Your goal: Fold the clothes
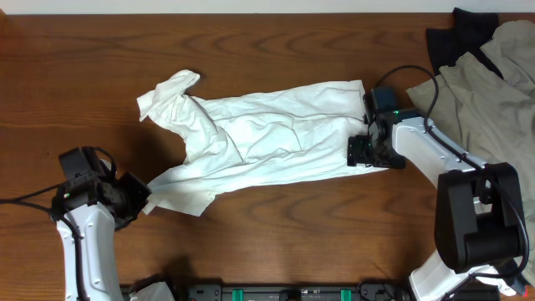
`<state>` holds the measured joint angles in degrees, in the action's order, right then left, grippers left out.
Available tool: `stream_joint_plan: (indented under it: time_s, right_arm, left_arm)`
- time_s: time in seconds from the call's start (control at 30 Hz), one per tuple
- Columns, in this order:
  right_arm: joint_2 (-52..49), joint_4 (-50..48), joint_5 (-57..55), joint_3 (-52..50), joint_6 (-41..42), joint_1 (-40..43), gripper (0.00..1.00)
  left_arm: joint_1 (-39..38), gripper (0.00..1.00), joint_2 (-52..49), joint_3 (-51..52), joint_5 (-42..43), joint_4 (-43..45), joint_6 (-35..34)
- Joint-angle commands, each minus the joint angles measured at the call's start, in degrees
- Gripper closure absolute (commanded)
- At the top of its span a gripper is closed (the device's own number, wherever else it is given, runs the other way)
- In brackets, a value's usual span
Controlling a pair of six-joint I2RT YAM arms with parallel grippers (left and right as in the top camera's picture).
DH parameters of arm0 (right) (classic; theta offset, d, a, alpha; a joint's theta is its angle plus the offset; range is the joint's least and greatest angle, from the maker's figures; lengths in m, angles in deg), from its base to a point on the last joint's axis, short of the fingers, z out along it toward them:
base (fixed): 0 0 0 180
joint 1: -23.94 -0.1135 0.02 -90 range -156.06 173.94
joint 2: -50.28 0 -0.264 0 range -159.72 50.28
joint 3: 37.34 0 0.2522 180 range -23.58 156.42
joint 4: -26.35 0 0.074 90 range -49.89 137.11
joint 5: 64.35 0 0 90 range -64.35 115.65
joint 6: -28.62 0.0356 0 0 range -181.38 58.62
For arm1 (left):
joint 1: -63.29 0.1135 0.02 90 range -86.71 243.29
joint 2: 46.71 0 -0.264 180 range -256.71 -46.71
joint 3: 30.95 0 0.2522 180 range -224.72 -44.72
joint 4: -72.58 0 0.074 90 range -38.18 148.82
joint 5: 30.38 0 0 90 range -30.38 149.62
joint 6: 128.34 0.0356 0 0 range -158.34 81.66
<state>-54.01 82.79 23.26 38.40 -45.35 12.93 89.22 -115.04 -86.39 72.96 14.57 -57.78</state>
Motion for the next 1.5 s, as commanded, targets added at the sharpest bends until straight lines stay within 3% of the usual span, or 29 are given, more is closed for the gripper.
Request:
stream_joint_plan:
  time_s: [0.0,0.43,0.8,1.47]
  right_arm:
    - [2.38,-0.07,-1.05,0.92,-0.90,1.42,0.16]
    - [3.85,-0.66,3.26,1.07,-0.68,6.12,0.17]
    - [3.85,-0.63,3.08,0.81,3.48,6.03,0.34]
    - [3.85,4.44,4.57,0.79,6.95,1.44,0.50]
  left_arm:
    - [0.39,0.94,-0.26,-0.20,-0.11,0.20,0.52]
    - [0.39,0.94,-0.26,-0.20,0.37,0.15,0.52]
    - [0.39,0.94,-0.26,-0.20,0.37,0.00,0.52]
    - [0.39,0.95,-0.26,-0.20,0.37,-0.04,0.52]
